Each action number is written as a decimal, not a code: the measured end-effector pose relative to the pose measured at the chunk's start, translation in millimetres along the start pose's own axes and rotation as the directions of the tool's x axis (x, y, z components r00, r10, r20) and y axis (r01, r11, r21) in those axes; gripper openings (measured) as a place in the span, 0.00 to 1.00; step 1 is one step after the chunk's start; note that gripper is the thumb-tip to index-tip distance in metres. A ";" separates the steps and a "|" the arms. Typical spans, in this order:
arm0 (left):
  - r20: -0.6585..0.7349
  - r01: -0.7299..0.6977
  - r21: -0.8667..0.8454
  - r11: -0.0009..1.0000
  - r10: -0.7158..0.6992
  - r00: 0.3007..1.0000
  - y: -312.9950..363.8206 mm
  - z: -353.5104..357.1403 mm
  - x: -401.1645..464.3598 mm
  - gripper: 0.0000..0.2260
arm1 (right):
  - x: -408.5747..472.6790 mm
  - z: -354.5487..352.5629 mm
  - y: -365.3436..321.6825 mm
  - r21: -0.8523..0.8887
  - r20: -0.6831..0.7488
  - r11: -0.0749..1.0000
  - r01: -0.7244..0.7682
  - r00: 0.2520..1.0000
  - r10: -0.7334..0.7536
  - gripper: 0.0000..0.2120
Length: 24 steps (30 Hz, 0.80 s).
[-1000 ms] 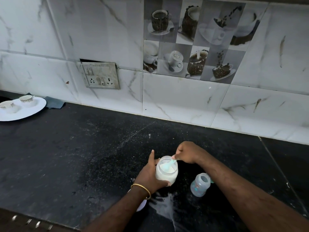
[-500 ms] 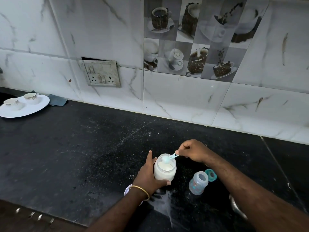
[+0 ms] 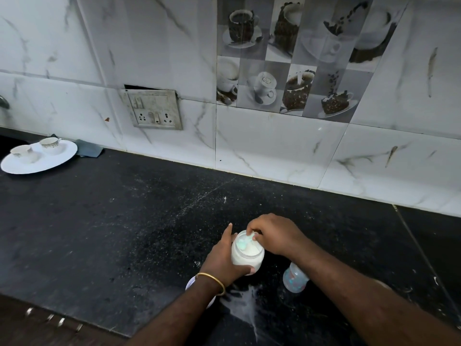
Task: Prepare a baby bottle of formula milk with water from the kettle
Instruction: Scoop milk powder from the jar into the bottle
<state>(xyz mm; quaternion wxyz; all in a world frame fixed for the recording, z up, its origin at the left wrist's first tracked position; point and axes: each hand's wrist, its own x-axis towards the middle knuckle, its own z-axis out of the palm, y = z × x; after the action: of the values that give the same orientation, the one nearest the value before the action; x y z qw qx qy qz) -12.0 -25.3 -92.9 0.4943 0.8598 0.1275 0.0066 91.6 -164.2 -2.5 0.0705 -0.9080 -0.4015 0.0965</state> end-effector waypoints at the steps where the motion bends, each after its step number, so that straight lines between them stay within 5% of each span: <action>1: 0.003 0.002 -0.003 1.000 -0.002 1.000 0.5 0.0 -0.1 0.58 | 2.1 2.8 -3.9 -0.043 0.004 0.999 0.011 1.000 -0.011 0.11; 8: 0.015 0.002 -0.012 1.000 -0.002 1.000 -1.5 -1.4 -0.2 0.58 | 14.5 16.3 -27.1 -0.171 0.113 0.985 0.014 0.994 0.006 0.10; 14: 0.016 -0.012 -0.005 1.000 0.012 1.000 -1.6 -2.0 -0.9 0.56 | 18.6 21.5 -19.4 0.179 0.152 0.974 -0.141 0.982 0.114 0.07; 24: 0.001 -0.004 0.029 1.000 0.004 1.000 -3.8 -1.6 -0.8 0.56 | 11.1 0.4 14.7 0.557 0.120 0.738 -0.381 0.916 0.383 0.05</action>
<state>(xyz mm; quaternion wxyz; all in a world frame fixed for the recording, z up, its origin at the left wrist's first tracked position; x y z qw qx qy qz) -13.9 -22.3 -95.3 0.4819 0.8671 0.1258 0.0054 109.4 -165.8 -7.2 0.3175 -0.9078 -0.1593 0.2230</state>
